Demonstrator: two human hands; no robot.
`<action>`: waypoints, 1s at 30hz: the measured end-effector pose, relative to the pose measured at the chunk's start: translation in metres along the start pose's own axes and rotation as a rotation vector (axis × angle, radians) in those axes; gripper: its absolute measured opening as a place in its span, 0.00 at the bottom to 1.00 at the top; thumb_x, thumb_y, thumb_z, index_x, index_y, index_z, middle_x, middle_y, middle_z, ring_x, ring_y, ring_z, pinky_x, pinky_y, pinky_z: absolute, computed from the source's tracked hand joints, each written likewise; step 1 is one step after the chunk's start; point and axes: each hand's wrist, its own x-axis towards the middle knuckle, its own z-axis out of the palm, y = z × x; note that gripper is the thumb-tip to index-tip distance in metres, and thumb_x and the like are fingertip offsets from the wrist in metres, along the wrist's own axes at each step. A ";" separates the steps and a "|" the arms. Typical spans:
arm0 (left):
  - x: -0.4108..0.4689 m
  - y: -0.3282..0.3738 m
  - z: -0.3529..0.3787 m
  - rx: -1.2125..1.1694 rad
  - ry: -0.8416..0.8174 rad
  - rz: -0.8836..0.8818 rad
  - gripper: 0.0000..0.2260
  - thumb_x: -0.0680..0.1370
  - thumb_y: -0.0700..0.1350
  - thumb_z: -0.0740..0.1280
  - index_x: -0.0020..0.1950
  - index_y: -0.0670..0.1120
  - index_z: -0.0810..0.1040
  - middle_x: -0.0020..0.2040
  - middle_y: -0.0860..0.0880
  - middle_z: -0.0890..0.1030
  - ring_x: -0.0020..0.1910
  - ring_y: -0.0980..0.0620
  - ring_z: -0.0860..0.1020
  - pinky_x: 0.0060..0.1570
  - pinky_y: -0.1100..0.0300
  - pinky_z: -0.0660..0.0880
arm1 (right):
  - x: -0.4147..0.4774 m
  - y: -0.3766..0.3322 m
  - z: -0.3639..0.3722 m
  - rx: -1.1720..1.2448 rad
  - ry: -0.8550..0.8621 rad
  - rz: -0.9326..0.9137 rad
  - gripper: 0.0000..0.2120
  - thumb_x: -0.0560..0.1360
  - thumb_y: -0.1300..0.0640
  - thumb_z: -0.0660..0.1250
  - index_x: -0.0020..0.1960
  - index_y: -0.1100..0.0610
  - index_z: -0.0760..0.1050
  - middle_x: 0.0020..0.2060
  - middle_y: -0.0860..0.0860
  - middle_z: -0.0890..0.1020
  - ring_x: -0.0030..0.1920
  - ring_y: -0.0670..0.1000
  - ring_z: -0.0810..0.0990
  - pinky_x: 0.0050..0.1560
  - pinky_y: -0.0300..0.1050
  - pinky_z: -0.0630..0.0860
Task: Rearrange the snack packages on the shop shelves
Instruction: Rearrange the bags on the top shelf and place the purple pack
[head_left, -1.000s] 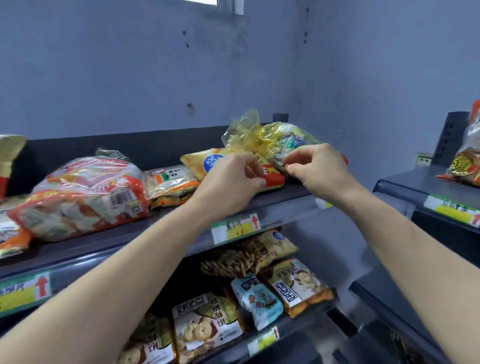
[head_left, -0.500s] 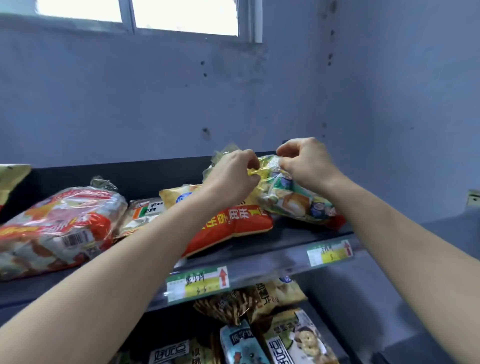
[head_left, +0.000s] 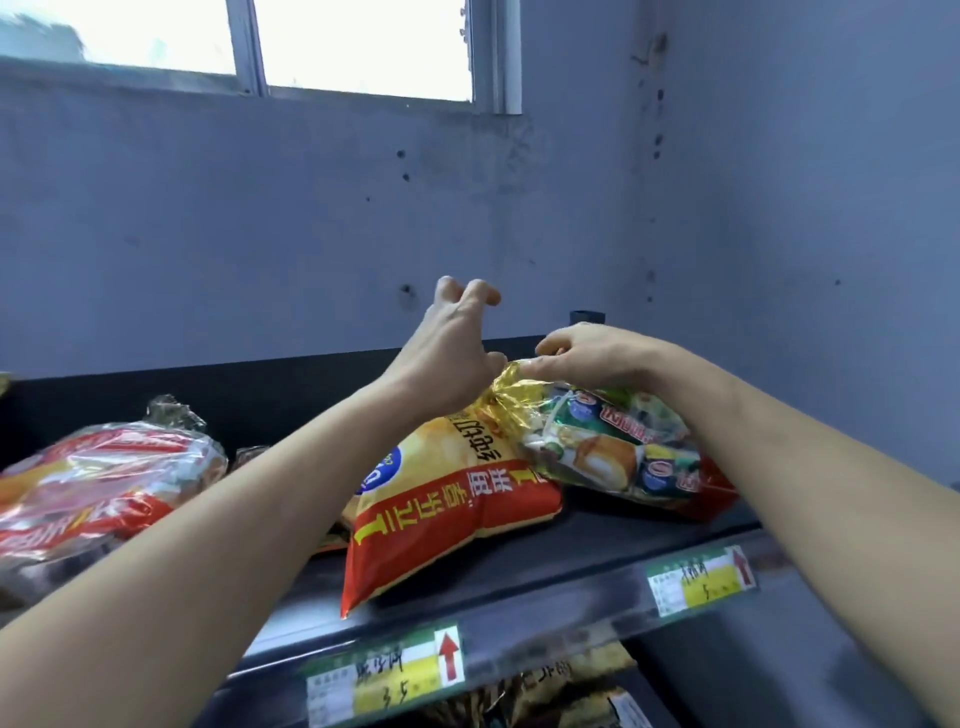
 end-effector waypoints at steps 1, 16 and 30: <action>0.001 -0.002 0.002 0.000 -0.012 -0.017 0.25 0.75 0.42 0.68 0.70 0.48 0.63 0.65 0.47 0.62 0.61 0.48 0.70 0.60 0.55 0.72 | -0.002 0.003 -0.003 -0.025 -0.039 0.009 0.24 0.76 0.39 0.61 0.66 0.51 0.73 0.61 0.49 0.77 0.57 0.50 0.77 0.51 0.44 0.74; -0.005 0.001 -0.011 0.351 -0.826 -0.227 0.47 0.64 0.64 0.73 0.75 0.58 0.50 0.73 0.51 0.67 0.69 0.45 0.68 0.65 0.49 0.68 | -0.006 0.021 -0.022 -0.035 -0.392 0.111 0.17 0.66 0.45 0.73 0.47 0.56 0.83 0.44 0.54 0.86 0.49 0.59 0.84 0.54 0.55 0.80; 0.042 -0.006 0.031 -0.033 -0.544 -0.608 0.06 0.75 0.41 0.62 0.48 0.40 0.76 0.38 0.44 0.78 0.33 0.47 0.78 0.35 0.58 0.74 | 0.058 0.010 0.021 0.203 -0.011 0.241 0.16 0.77 0.50 0.64 0.56 0.63 0.74 0.50 0.57 0.79 0.49 0.57 0.80 0.47 0.48 0.76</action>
